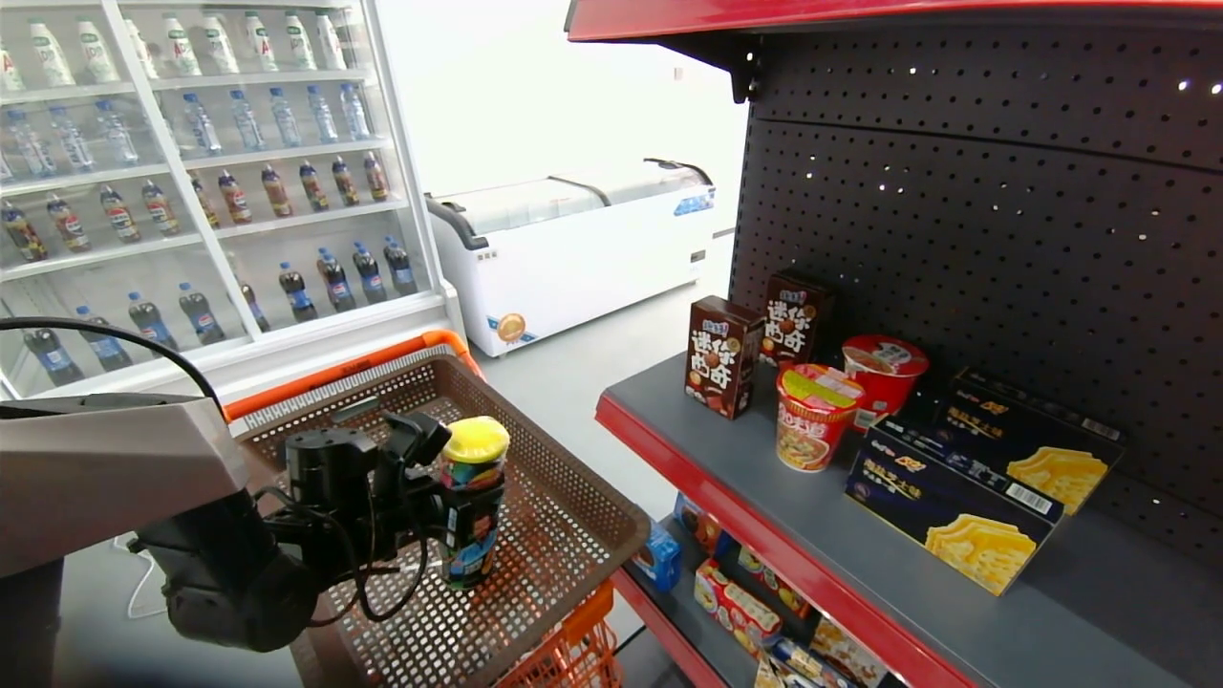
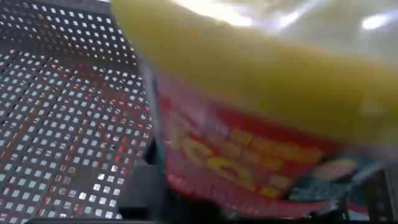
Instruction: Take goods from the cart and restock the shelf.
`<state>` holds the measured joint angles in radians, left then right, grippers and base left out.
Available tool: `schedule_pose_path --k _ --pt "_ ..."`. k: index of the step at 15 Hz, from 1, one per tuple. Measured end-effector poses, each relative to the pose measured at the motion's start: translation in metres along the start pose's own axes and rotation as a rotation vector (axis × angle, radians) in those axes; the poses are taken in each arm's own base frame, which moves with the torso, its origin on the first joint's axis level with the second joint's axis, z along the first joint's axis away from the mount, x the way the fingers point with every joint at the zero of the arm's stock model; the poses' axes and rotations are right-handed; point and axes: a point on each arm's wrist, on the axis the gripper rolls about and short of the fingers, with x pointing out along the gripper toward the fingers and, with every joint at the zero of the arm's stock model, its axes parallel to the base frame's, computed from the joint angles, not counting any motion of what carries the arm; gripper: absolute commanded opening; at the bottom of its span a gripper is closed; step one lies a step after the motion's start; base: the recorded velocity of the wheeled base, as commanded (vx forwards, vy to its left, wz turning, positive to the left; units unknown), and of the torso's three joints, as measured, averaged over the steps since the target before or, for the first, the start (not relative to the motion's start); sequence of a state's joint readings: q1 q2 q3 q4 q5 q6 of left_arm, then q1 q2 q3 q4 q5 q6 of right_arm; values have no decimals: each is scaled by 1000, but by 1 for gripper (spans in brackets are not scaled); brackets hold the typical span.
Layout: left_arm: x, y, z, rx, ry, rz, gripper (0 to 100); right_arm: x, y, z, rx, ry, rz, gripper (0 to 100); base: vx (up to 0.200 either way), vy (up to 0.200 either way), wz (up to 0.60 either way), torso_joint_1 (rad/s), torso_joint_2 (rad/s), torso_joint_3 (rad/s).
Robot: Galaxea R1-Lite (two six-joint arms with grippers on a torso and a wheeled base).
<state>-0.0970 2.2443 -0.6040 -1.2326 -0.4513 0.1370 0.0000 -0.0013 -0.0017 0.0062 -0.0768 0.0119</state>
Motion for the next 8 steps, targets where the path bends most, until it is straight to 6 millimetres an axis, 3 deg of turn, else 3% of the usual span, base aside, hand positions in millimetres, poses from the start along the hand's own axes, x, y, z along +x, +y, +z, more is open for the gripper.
schedule_pose_path --k 3,8 --pt "-16 -4 12 9 -36 15 0 0 0 0 0 0 0 100 0 0 0 0 0 0" --pt "-66 -20 56 5 -110 126 0 0 0 0 0 0 0 100 0 0 0 0 0 0"
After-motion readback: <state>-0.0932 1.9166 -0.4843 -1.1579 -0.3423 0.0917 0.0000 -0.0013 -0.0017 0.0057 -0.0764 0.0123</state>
